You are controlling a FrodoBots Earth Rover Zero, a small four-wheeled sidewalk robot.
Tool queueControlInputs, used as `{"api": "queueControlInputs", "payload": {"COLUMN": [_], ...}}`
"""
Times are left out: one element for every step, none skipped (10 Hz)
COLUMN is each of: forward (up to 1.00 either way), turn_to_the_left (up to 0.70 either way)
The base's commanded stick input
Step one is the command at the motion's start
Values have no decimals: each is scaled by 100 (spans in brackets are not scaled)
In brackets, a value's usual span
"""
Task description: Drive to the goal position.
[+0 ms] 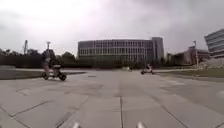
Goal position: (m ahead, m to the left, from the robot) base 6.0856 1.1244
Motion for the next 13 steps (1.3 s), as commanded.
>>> {"api": "queueControlInputs", "payload": {"forward": [50, 50, 50, 50, 50, 50, 50, 50, 50, 50, 50, 50, 50], "turn_to_the_left": [25, 19, 8, 0, 0, 0, 0, 0, 0, 0, 0, 0, 0]}}
